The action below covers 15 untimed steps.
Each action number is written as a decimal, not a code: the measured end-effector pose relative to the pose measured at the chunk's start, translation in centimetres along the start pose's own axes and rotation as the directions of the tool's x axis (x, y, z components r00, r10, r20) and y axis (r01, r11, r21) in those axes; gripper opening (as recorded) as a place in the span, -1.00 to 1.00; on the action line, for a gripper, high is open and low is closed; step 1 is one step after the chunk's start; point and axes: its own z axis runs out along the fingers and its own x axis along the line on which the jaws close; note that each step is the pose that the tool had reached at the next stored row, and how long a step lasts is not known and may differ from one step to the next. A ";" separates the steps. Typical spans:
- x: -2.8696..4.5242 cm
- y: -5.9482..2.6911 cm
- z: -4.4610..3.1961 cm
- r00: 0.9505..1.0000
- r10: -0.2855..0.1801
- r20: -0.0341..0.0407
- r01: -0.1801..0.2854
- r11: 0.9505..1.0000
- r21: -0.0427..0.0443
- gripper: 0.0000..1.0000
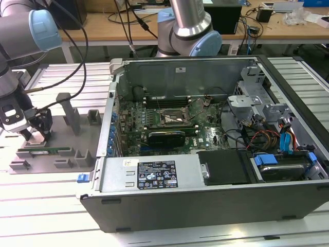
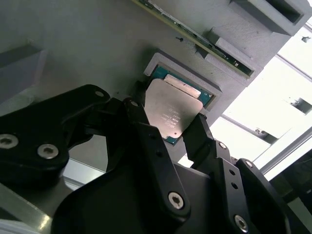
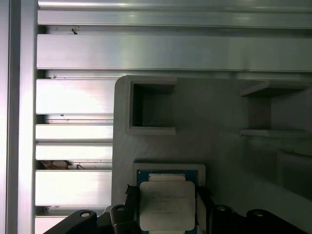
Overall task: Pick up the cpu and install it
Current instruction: 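Pick up the cpu and move it towards the insertion slot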
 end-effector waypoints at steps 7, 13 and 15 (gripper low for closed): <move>-0.01 0.01 -0.37 1.000 0.000 0.000 0.000 1.000 0.000 0.09; -0.04 0.03 -1.34 1.000 0.000 0.000 0.000 1.000 0.000 0.09; -0.04 0.04 -1.63 1.000 0.000 0.000 0.000 1.000 0.000 0.09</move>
